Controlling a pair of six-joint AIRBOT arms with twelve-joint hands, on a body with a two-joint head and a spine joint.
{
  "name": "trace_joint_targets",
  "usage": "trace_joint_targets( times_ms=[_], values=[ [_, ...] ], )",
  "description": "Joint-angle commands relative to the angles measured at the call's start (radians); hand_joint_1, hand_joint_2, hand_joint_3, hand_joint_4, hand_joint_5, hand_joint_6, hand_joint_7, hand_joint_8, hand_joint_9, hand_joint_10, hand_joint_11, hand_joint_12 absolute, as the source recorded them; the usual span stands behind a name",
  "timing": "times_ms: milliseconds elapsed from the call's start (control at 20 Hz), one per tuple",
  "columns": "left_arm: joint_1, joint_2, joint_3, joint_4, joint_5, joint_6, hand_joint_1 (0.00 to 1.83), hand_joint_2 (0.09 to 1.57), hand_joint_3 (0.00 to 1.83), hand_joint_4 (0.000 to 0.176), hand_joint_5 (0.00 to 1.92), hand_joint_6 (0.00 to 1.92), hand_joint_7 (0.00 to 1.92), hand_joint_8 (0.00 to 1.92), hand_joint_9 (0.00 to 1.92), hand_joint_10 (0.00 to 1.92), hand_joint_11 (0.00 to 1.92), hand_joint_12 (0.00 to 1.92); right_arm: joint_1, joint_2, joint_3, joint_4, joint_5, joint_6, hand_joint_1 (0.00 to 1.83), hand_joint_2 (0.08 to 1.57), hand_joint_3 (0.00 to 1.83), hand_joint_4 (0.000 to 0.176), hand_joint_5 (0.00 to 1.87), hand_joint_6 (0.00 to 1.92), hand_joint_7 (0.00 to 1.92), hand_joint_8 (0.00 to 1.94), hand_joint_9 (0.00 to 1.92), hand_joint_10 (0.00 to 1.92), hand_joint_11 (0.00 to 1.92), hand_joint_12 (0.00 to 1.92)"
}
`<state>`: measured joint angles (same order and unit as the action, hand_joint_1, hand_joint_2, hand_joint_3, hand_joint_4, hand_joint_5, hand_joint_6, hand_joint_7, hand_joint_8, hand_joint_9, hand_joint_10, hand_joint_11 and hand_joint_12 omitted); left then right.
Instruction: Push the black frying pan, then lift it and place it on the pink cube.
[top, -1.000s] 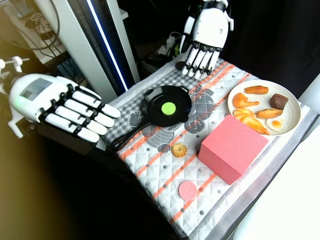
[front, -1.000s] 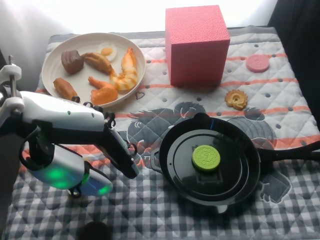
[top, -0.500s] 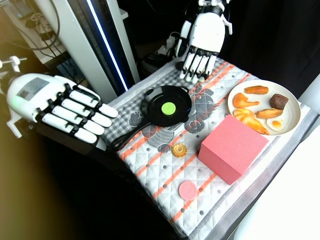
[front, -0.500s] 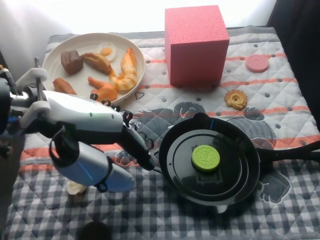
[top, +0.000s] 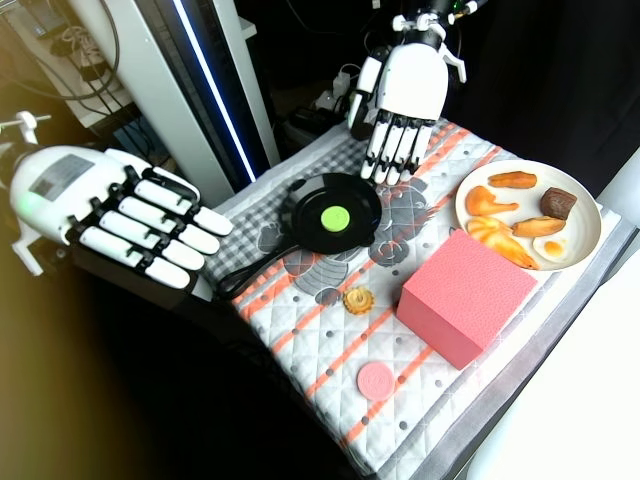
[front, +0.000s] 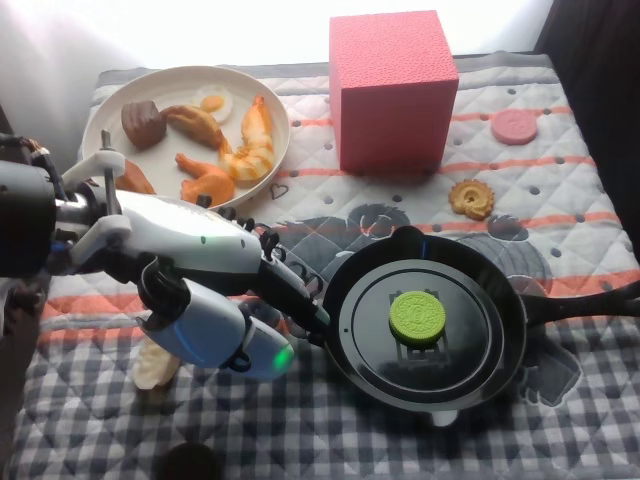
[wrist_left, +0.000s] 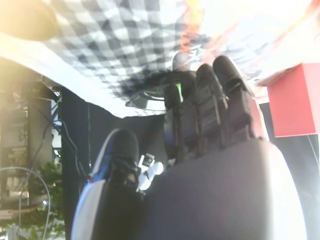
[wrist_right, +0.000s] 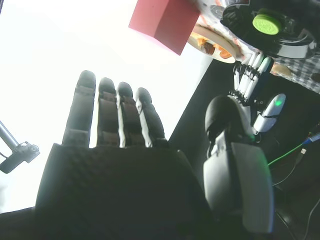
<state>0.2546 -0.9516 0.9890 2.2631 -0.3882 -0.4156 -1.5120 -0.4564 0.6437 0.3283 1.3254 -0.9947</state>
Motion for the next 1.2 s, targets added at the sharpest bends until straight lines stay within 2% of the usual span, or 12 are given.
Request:
trace_joint_targets(
  times_ms=[0,100,200,350,400,500,600,700,750,850,1000,1150],
  values=[
    [-0.003,-0.005,0.001,-0.034,0.043,0.01,0.19,1.39,0.0,0.019,0.4,0.02,0.36,0.01,0.3,0.01,0.0,0.62,0.005,-0.002,0.006,0.016,0.117,0.004,0.23,1.29,0.0,0.013,0.0,0.0,0.0,0.0,0.0,0.0,0.0,0.33],
    [0.001,-0.014,0.004,-0.063,0.044,0.034,0.19,1.4,0.0,0.008,0.45,0.02,0.39,0.01,0.33,0.02,0.0,0.82,0.005,-0.003,0.006,0.016,0.117,0.005,0.23,1.29,0.0,0.003,0.0,0.0,0.0,0.0,0.0,0.0,0.0,0.33],
    [0.002,-0.016,0.004,-0.096,0.041,0.058,0.18,1.42,0.0,0.0,0.46,0.02,0.39,0.01,0.34,0.02,0.0,0.91,0.004,-0.003,0.007,0.016,0.117,0.005,0.23,1.28,0.0,0.009,0.0,0.0,0.0,0.0,0.0,0.0,0.0,0.15],
    [0.001,-0.022,0.004,-0.169,0.026,0.113,0.22,1.41,0.0,0.0,0.44,0.0,0.38,0.01,0.3,0.01,0.0,0.7,0.004,-0.007,0.007,0.018,0.117,0.005,0.21,1.28,0.0,0.006,0.0,0.0,0.0,0.0,0.0,0.0,0.0,0.26],
    [0.001,-0.025,0.004,-0.185,0.021,0.125,0.12,1.42,0.0,0.007,0.36,0.0,0.29,0.0,0.22,0.0,0.0,0.31,0.004,-0.007,0.007,0.019,0.117,0.005,0.22,1.28,0.0,0.009,0.0,0.0,0.0,0.0,0.0,0.0,0.0,0.34],
    [0.001,-0.034,0.004,-0.218,0.016,0.158,0.08,1.42,0.0,0.015,0.34,0.0,0.27,0.0,0.21,0.0,0.0,0.3,0.004,-0.007,0.007,0.019,0.117,0.005,0.22,1.28,0.0,0.009,0.0,0.0,0.0,0.0,0.0,0.0,0.0,0.35],
    [0.001,-0.042,0.007,-0.237,0.013,0.174,0.12,1.41,0.0,0.011,0.32,0.01,0.28,0.0,0.24,0.01,0.0,0.58,0.004,-0.007,0.007,0.019,0.117,0.005,0.22,1.28,0.0,0.005,0.0,0.0,0.0,0.0,0.0,0.0,0.0,0.27],
    [0.001,-0.054,0.012,-0.279,0.004,0.206,0.1,1.41,0.0,0.016,0.3,0.01,0.28,0.01,0.24,0.0,0.0,0.53,0.004,-0.008,0.007,0.02,0.117,0.005,0.23,1.29,0.0,0.001,0.0,0.0,0.0,0.0,0.0,0.0,0.0,0.25],
    [0.003,-0.057,0.012,-0.295,0.003,0.22,0.18,1.39,0.0,0.014,0.37,0.03,0.35,0.02,0.3,0.02,0.0,0.71,0.004,-0.008,0.007,0.02,0.117,0.005,0.23,1.28,0.0,0.004,0.0,0.0,0.0,0.0,0.0,0.0,0.0,0.28],
    [0.011,-0.074,0.02,-0.329,0.0,0.245,0.03,1.45,0.0,0.011,0.32,0.0,0.28,0.0,0.24,0.0,0.0,0.58,0.004,-0.008,0.007,0.02,0.117,0.005,0.23,1.29,0.0,0.004,0.0,0.0,0.0,0.0,0.0,0.0,0.0,0.16],
    [0.02,-0.09,0.028,-0.356,-0.008,0.264,0.05,1.44,0.0,0.0,0.38,0.01,0.32,0.01,0.28,0.01,0.0,0.79,0.004,-0.009,0.007,0.02,0.117,0.005,0.22,1.29,0.0,0.01,0.0,0.0,0.0,0.0,0.0,0.0,0.0,0.08],
    [0.024,-0.103,0.033,-0.399,-0.01,0.299,0.02,1.43,0.0,0.0,0.33,0.0,0.27,0.0,0.26,0.0,0.0,0.69,0.004,-0.01,0.007,0.021,0.117,0.005,0.24,1.3,0.0,0.0,0.0,0.0,0.0,0.0,0.0,0.0,0.0,0.09]
  ],
)
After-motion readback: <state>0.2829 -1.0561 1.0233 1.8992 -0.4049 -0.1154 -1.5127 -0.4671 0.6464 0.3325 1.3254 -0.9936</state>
